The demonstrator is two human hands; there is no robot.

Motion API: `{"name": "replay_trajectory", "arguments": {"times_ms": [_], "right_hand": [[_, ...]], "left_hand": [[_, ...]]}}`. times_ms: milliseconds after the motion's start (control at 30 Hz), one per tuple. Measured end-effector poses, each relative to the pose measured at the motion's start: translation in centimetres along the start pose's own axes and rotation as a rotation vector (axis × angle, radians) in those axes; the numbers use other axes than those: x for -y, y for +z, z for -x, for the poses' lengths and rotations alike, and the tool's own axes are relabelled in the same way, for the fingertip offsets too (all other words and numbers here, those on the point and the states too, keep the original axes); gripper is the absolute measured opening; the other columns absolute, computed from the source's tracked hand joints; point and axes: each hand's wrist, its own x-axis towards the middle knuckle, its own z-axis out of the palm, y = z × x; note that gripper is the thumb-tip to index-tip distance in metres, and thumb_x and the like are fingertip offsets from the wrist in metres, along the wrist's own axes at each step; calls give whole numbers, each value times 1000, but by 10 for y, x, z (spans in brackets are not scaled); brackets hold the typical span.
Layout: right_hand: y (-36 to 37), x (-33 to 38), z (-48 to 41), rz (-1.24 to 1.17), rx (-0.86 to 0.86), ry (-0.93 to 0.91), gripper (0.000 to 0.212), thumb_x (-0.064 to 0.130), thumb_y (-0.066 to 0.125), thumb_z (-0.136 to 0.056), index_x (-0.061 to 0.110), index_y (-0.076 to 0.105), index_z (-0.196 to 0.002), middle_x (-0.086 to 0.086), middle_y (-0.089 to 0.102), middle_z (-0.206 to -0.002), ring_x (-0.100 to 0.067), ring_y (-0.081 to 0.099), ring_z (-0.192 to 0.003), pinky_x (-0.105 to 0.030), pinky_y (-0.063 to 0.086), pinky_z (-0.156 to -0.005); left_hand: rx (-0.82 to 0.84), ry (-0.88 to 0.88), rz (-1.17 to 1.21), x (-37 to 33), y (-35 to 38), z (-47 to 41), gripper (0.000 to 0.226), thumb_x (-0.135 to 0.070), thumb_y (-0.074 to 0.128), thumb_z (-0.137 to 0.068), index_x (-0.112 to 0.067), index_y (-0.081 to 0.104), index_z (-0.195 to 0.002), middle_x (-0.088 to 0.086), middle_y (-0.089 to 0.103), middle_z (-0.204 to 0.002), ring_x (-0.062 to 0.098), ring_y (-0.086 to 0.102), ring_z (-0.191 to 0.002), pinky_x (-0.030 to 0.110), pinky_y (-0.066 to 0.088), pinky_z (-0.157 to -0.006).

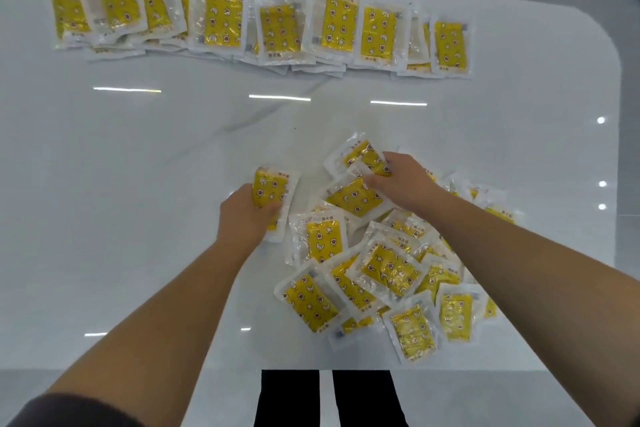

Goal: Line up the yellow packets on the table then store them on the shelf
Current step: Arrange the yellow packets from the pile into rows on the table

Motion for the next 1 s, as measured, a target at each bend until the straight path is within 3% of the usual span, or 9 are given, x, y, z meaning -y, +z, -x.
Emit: {"name": "replay_trajectory", "arguments": {"times_ms": [167, 300, 433, 567, 700, 767, 800, 867, 1000], "right_hand": [[-1, -7, 7, -187, -8, 110, 33, 34, 66, -85, 16, 61, -112, -5, 64, -114, -27, 61, -106, -51, 49, -95], [4, -7, 12, -315, -23, 161, 31, 33, 66, -82, 20, 63, -110, -2, 65, -113, -25, 62, -106, -51, 49, -95], [6, -5, 14, -426, -42, 204, 30, 37, 68, -77, 25, 64, -104, 0, 66, -116, -24, 61, -112, -52, 48, -97], [8, -4, 15, -523, -62, 201, 10, 23, 68, -86, 28, 63, -93, 3, 69, -102, -19, 66, -97, -47, 53, -93], [16, -8, 13, -596, -63, 223, 14, 20, 70, -85, 27, 64, -96, 2, 71, -99, -19, 69, -92, -46, 55, -90], [20, -8, 14, -649, -49, 233, 31, 24, 75, -79, 22, 64, -108, -1, 71, -109, -24, 68, -99, -50, 54, -90], [24, -9, 13, -670, -48, 252, 51, 29, 78, -74, 21, 60, -121, -1, 66, -121, -25, 64, -109, -52, 52, -93], [29, -9, 14, -707, -47, 296, 87, 34, 80, -70, 20, 38, -145, 1, 46, -144, -25, 51, -126, -52, 47, -100], [44, -7, 11, -766, -96, 318, 88, 34, 81, -67, 19, 39, -142, -1, 49, -140, -27, 52, -124, -45, 47, -99]], "left_hand": [[168, 11, 103, 11, -1, 22, 11, -24, 66, -87, -15, 66, -92, 3, 67, -89, 22, 63, -83, 35, 51, -80], [98, 38, 57, 12, 24, 35, 21, -17, 70, -80, -6, 58, -66, 10, 58, -76, 11, 51, -54, 20, 42, -51], [12, -45, 33, 3, 44, 46, 16, -24, 66, -84, -9, 59, -87, 2, 42, -107, 10, 49, -70, 25, 40, -69], [-45, -68, 43, -3, 54, 49, 19, -23, 64, -86, -7, 61, -96, 7, 46, -111, 13, 49, -70, 25, 39, -68], [-54, -94, 40, -5, 60, 47, 20, -24, 64, -87, -8, 60, -98, 9, 53, -106, 17, 50, -74, 23, 36, -62], [-58, -101, 46, -4, 62, 45, 16, -24, 65, -85, -10, 58, -89, 12, 58, -98, 18, 52, -71, 23, 33, -53], [-55, -109, 47, -4, 63, 44, 15, -24, 65, -84, -11, 57, -86, 12, 59, -95, 18, 53, -70, 22, 32, -52], [-38, -118, 42, -6, 63, 43, 13, -23, 63, -86, -13, 55, -86, 6, 59, -88, 16, 51, -70, 20, 30, -51], [-22, -127, 86, -13, 63, 45, 11, -21, 60, -89, -16, 51, -87, -6, 51, -74, 7, 48, -63, 19, 31, -50]]}}
